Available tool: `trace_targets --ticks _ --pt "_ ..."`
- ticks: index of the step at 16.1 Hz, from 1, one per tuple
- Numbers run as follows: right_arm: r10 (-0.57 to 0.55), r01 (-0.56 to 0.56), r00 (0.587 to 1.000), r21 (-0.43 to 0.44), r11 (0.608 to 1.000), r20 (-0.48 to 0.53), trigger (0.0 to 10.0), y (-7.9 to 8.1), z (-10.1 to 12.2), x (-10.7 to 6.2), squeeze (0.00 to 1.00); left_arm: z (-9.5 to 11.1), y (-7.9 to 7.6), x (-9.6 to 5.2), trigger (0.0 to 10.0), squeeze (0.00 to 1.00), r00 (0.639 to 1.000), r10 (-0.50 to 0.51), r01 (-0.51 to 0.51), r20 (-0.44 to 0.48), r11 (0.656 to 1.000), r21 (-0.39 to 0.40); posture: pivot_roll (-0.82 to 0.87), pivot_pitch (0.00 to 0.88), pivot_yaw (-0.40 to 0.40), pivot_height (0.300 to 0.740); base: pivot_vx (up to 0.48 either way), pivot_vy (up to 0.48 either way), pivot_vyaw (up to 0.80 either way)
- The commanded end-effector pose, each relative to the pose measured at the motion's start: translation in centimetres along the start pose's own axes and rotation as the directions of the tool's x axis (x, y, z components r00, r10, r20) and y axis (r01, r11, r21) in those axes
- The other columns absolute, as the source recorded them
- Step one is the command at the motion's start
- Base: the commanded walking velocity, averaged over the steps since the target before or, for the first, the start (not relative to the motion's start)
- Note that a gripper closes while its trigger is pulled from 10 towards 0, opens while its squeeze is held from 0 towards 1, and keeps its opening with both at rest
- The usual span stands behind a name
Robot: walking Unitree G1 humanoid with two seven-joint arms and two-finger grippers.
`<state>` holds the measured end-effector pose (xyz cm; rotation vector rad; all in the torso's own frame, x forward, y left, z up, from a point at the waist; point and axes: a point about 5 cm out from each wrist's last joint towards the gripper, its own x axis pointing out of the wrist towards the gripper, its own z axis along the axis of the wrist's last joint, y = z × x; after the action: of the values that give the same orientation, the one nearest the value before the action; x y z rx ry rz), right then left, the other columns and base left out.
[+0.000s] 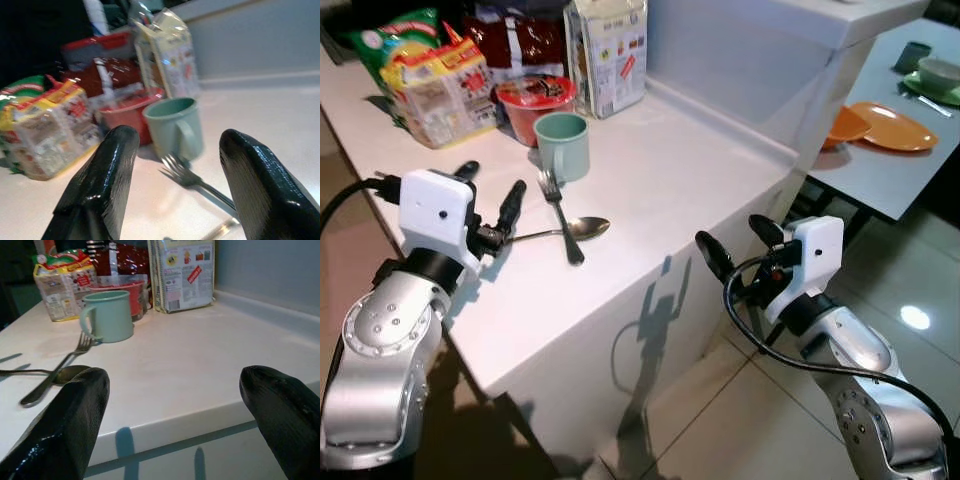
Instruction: Setting the table
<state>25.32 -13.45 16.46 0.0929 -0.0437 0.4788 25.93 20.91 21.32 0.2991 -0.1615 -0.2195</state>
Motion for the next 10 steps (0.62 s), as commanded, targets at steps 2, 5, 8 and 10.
trace_targets --ticks 2,5,8,10 --pt "0.019 -0.02 1.0 -0.032 0.999 -0.022 10.0 -0.1 0.2 -0.2 0.0 -0.3 -0.5 1.0 10.0 1.0 0.992 -0.114 0.113 -0.06 0.993 -0.019 0.08 0.0 -0.034 0.74 0.0 0.0 0.0" --pt "0.014 -0.02 0.995 -0.061 0.998 -0.097 10.0 -0.4 -0.4 0.0 0.0 0.3 -0.8 4.4 10.0 1.0 0.981 -0.157 0.139 -0.115 0.978 -0.153 0.08 0.0 -0.041 0.74 0.0 0.0 0.0" --pt "0.018 -0.027 0.992 -0.066 0.997 -0.128 10.0 -0.4 -0.5 0.4 0.0 0.0 -2.7 7.5 10.0 1.0 0.937 -0.246 0.181 -0.249 0.949 -0.256 0.07 0.0 -0.035 0.74 0.0 0.0 0.0" --pt "0.027 -0.041 0.986 -0.085 0.996 -0.165 10.0 -0.2 -0.7 0.4 0.0 -0.7 -3.9 9.3 10.0 1.0 0.901 -0.258 0.15 -0.349 0.94 -0.308 0.07 0.0 -0.026 0.74 0.0 0.0 0.0"
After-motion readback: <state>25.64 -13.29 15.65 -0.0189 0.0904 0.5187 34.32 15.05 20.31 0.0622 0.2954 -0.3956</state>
